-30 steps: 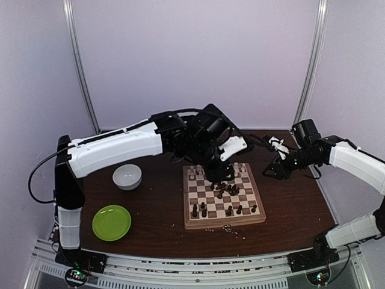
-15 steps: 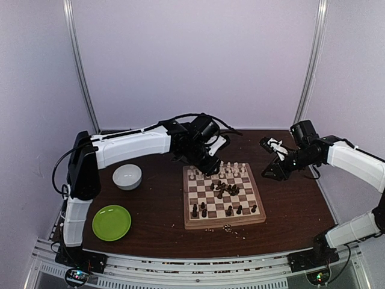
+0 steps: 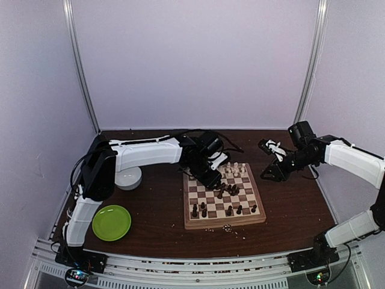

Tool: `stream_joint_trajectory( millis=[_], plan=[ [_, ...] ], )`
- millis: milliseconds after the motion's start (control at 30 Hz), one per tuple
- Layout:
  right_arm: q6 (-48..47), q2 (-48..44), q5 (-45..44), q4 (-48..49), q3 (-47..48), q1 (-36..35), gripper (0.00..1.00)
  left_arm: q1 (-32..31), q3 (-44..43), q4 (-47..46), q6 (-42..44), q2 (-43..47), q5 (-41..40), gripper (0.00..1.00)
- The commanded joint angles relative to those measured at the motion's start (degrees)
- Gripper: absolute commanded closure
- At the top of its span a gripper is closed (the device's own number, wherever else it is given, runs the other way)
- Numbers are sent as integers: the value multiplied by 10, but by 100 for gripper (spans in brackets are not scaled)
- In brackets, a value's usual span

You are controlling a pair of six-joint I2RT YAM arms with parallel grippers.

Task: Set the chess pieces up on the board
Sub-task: Pick up the pawn from the chessboard.

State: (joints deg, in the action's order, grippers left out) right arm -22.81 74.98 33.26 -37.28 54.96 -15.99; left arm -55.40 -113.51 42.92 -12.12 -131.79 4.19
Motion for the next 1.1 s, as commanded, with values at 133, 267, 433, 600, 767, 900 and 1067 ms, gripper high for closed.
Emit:
stream_joint_trajectory(
  millis=[133, 267, 433, 600, 767, 900, 1067],
  plan=[
    [-10, 6, 6, -9, 17, 3, 64, 1, -19, -8, 2, -18, -17, 61],
    [-11, 7, 6, -10, 17, 4, 64, 2, -30, -1, 5, -29, -26, 65],
    [-13, 8, 7, -11, 18, 3, 64, 2, -32, 1, 9, -32, -30, 70],
    [-14, 12, 9, -14, 20, 3, 65, 1, -39, 13, 15, -39, -25, 76],
    [-14, 13, 8, -15, 21, 4, 65, 1, -37, 13, 19, -40, -21, 84],
    [-14, 13, 8, -16, 20, 3, 65, 1, -38, 13, 21, -34, -22, 92],
    [-15, 14, 9, -16, 21, 3, 66, 0, -25, 13, 24, -4, -28, 98]
  ],
)
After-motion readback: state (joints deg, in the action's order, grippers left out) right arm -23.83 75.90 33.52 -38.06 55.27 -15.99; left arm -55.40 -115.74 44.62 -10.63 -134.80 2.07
